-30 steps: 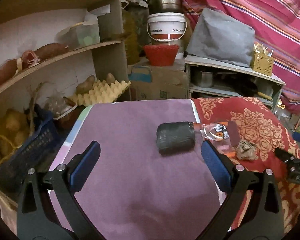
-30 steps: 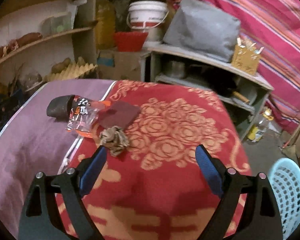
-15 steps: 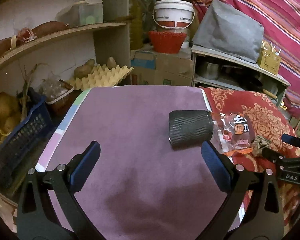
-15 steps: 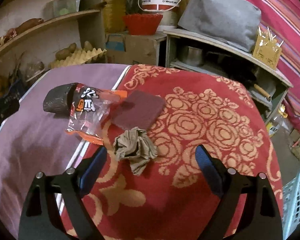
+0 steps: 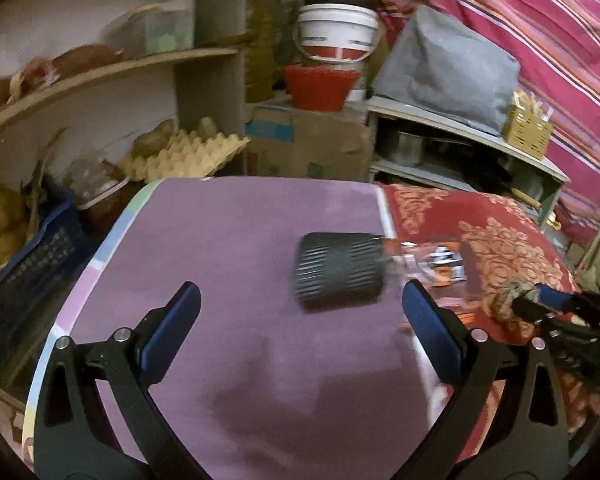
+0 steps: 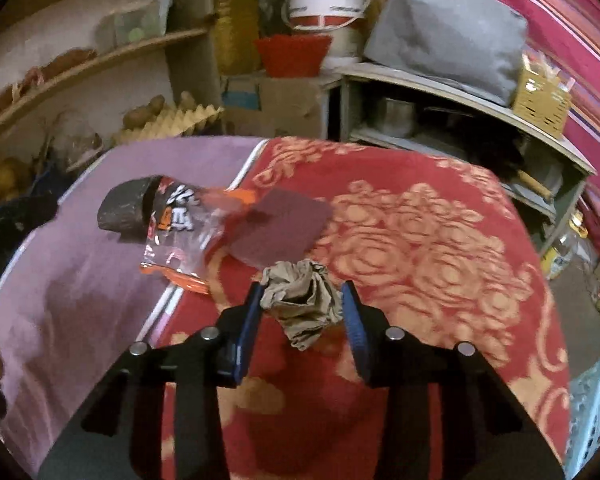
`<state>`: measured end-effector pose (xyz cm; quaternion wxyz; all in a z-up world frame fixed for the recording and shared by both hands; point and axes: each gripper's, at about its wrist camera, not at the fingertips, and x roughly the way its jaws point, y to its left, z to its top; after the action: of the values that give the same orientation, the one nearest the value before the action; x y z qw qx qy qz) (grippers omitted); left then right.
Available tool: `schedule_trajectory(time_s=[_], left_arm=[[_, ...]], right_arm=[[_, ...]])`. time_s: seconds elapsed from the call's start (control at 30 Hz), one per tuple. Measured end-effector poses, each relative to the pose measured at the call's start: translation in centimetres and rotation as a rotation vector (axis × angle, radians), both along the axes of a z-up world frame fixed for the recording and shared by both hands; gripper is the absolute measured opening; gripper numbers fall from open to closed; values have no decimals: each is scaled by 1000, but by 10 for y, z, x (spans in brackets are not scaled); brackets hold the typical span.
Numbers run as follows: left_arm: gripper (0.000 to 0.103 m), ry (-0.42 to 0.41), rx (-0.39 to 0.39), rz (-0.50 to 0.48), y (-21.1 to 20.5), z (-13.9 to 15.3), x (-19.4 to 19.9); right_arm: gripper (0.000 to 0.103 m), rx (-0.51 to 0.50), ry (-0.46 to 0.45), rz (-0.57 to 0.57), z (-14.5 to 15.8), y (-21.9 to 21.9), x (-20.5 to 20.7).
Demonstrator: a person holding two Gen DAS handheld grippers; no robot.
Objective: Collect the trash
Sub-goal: 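Grasp the brown cloth with the right tool, then grasp the clear orange-printed wrapper with the left tool while the right tool holds the cloth, then carry wrapper and cloth over the blue basket and open both tools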
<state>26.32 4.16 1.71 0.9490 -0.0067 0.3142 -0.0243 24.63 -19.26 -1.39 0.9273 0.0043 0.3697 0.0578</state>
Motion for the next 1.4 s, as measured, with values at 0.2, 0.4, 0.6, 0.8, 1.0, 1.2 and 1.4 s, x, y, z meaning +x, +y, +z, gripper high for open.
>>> schedule_trajectory(time_s=[0.2, 0.4, 0.6, 0.8, 1.0, 1.2, 1.4], left_arm=[[97, 18, 49, -82, -60, -10, 11], [97, 71, 69, -112, -94, -30, 32], [67, 137, 26, -115, -101, -46, 53], [44, 153, 10, -140, -103, -49, 51], [43, 88, 33, -152, -114, -18, 17], [43, 19, 17, -197, -140, 19, -32], [43, -33, 3, -281, -185, 35, -79]], right_arm=[[40, 58, -50, -138, 28, -69, -38], [40, -1, -101, -176, 43, -99, -52], [40, -16, -89, -192, 39, -119, -59], [40, -30, -110, -200, 46, -132, -73], [40, -22, -163, -208, 63, -148, -97], [40, 2, -222, -241, 79, -173, -141], [40, 39, -262, -273, 82, -196, -193]])
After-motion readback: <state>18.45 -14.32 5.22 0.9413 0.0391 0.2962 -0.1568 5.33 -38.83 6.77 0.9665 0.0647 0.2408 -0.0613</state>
